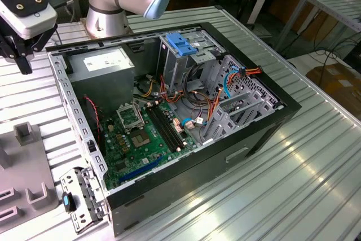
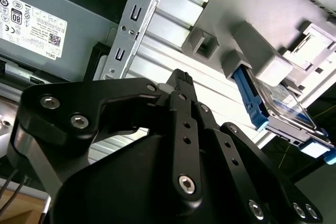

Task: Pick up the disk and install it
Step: 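Reach for the disk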

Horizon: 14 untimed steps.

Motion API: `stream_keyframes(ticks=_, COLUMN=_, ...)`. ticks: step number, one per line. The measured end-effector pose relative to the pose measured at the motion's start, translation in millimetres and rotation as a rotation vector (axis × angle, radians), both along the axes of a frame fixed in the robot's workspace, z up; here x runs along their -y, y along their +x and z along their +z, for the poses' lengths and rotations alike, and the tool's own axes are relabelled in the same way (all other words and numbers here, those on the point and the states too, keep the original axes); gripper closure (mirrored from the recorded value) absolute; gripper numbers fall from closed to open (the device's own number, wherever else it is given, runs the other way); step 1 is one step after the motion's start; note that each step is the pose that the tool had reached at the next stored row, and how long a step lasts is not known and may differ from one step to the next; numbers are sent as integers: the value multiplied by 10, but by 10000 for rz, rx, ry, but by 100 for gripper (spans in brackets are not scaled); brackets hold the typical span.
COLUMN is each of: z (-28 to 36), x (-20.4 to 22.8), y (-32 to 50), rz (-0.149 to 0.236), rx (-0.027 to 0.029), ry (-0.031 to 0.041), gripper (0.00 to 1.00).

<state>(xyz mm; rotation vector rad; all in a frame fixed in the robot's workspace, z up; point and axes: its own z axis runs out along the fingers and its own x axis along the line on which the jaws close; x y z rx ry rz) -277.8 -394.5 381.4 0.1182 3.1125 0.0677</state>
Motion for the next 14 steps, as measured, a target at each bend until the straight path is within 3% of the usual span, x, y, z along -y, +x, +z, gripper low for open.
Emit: stream_keyframes(ticks=14, z=-22, x=-4, y=-148, rz=0, rx=0, ry=0, gripper=89)
